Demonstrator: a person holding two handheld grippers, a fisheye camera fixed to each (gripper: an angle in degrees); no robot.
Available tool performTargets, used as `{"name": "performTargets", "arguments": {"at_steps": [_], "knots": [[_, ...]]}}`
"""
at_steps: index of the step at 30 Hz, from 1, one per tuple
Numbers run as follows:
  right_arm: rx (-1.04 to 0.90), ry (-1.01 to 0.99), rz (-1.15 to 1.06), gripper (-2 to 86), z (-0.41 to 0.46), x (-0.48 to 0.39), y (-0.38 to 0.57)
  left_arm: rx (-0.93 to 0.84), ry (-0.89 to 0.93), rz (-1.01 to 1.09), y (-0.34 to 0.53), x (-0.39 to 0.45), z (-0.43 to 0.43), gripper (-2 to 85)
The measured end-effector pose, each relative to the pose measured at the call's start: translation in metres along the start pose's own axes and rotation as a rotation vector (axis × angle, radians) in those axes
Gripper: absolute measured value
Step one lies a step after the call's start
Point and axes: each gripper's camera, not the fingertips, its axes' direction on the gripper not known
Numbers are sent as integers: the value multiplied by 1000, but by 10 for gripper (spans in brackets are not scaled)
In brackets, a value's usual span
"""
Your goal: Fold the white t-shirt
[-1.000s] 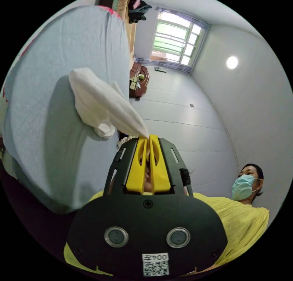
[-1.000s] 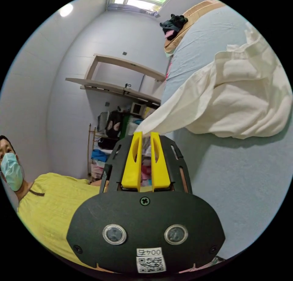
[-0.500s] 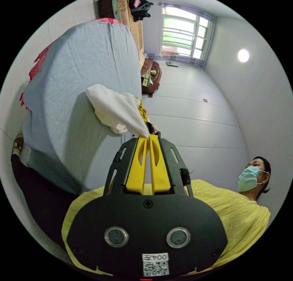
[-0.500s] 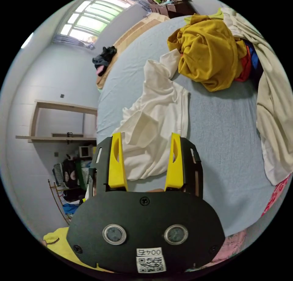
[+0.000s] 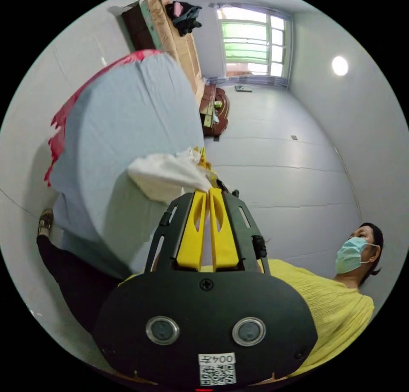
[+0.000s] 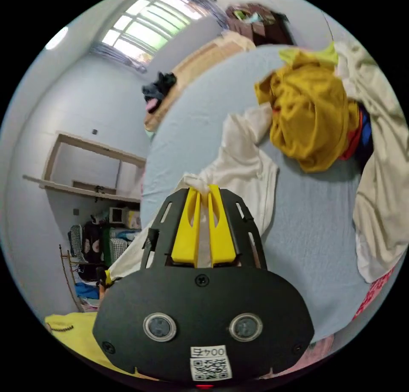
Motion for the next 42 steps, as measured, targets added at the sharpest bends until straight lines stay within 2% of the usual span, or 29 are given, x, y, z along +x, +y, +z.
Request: {"name": "performTargets", "arguments": {"at_steps": [4,7,10,14,19,26,30,33,38,42], "knots": [[287,-121,-175,33,-127,-90,-34,-8,29,255,-57,102,-25,28],[428,-64,-316,31,-221,-166,-49,-5,72,481,-87,198,-35,27],[556,-90,-444,30,-309,-230,-50,26,126,671,-97,290,-49,27],[627,-58,-562,30,-385,-295,-38,63,233,839,-83,386,-77,26],[666,-116,-671,30,-448,-351,0,89,242,941,-43,450,-116,27],[669,-223,-781,21,-496,-392,52,135,223,1054,6,508,-165,27],[624,-136,-784,12,-492,-410,58,130,195,1035,1,517,-162,27],[544,-119,-745,6,-467,-403,42,119,137,982,-19,511,-146,25],[431,-157,-642,3,-422,-375,5,85,155,818,-84,476,-106,23],[352,-80,-557,5,-376,-352,-37,34,95,713,-139,453,-63,23]]}}
